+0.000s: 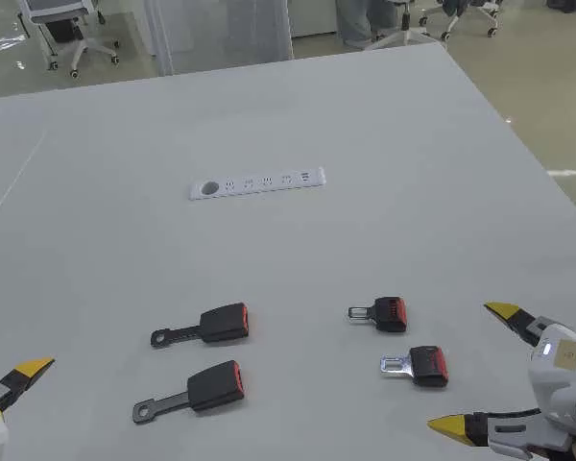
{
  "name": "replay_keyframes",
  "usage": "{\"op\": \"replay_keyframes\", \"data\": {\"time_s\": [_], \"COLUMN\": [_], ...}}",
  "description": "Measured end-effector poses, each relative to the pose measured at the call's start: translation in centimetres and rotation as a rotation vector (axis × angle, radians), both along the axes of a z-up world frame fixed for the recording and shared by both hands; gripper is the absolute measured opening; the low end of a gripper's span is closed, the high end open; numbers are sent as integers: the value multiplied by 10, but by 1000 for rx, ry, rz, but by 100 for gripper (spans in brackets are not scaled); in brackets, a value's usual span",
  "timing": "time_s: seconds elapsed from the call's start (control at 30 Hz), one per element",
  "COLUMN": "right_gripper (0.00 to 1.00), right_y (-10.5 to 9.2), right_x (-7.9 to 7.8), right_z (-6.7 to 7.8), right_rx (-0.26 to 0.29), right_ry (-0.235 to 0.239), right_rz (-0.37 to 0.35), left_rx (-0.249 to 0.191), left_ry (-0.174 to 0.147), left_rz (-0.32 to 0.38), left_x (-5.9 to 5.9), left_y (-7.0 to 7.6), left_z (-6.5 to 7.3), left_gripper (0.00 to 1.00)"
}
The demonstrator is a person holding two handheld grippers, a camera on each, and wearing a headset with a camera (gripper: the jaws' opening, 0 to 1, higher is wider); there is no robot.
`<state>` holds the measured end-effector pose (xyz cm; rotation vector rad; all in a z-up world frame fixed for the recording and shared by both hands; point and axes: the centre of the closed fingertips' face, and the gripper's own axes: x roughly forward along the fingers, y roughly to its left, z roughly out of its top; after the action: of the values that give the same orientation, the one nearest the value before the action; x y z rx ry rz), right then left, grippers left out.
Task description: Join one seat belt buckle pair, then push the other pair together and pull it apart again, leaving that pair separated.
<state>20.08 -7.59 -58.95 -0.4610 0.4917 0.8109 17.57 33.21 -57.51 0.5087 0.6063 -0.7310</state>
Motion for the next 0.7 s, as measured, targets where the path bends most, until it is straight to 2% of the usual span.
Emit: {"op": "replay_keyframes", "data": {"time_s": [0.13,0.2,0.33,0.43,0.47,0.53,0.7], "right_gripper": [100,100,100,99,98,98,98], "right_y": [0,-1,-4,-4,-3,-3,0], "right_x": [-1,-3,-4,-2,-2,-2,-2], "right_z": [6,6,4,7,8,5,6], "right_rx": [27,40,48,54,56,34,30], "right_ry": [3,5,14,-17,-14,-10,-13], "right_rz": [-13,-21,-44,-52,-49,-49,-39], "left_rx": [-4,-10,-14,-19,-17,-18,-18], "left_ry": [-5,-13,-7,-12,-10,-12,-14], "left_rz": [2,10,17,11,13,15,14], "left_x": [-1,0,-2,-1,-1,0,1], "left_y": [-1,0,0,0,1,2,1], "left_z": [1,1,-2,-3,-4,-4,-3], "left_gripper": [100,100,100,100,100,100,100]}}
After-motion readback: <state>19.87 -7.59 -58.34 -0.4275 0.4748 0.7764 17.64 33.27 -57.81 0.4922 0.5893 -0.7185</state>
